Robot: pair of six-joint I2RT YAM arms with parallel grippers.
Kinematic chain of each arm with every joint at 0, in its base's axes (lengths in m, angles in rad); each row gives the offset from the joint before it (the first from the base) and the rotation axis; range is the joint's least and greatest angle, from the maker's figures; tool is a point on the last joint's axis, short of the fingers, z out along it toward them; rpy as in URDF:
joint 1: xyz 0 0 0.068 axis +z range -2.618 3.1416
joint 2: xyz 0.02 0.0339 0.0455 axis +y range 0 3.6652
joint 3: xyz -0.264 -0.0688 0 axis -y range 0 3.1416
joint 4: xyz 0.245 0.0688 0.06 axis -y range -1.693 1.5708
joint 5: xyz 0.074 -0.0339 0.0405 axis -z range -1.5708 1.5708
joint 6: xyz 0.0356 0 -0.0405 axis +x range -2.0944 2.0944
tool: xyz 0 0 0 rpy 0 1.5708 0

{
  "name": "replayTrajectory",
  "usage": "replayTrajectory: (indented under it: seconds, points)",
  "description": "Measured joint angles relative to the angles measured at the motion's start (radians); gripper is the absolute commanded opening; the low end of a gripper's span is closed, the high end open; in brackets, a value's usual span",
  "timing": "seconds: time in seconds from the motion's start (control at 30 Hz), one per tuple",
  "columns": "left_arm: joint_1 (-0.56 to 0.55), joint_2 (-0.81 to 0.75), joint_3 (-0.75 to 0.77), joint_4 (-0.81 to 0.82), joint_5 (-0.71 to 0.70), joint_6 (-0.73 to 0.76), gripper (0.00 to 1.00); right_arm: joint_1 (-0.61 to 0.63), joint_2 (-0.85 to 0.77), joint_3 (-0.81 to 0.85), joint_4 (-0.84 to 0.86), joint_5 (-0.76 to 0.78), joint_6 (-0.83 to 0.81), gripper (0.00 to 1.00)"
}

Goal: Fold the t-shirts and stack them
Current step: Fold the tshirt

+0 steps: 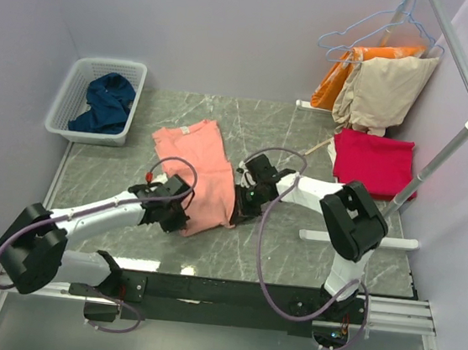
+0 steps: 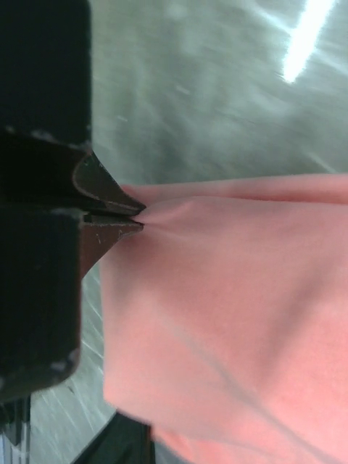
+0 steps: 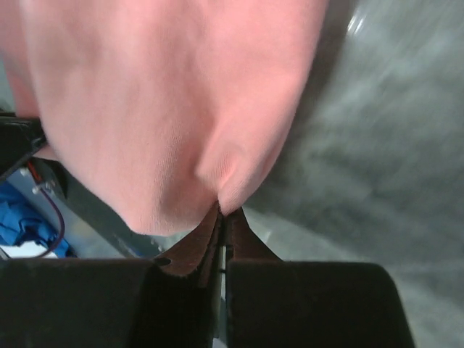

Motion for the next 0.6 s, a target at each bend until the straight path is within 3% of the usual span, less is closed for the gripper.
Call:
replayTrajectory:
  seconds: [0.27,0.43,0.6]
  points:
    - [-0.176,-0.146,0.012,-0.313,-0.070,-0.274,0.01,0.037,-0.210,-0.066,-0.116,0.023,0.016,0.00]
    - [-0.324,-0.280,0.011,-0.404,-0.084,-0.457,0.01,0.039,-0.359,-0.092,-0.198,0.032,0.021,0.00]
    - [-0.484,-0.287,0.040,-0.489,-0.123,-0.631,0.01,0.042,-0.435,-0.082,-0.289,0.028,0.000,0.00]
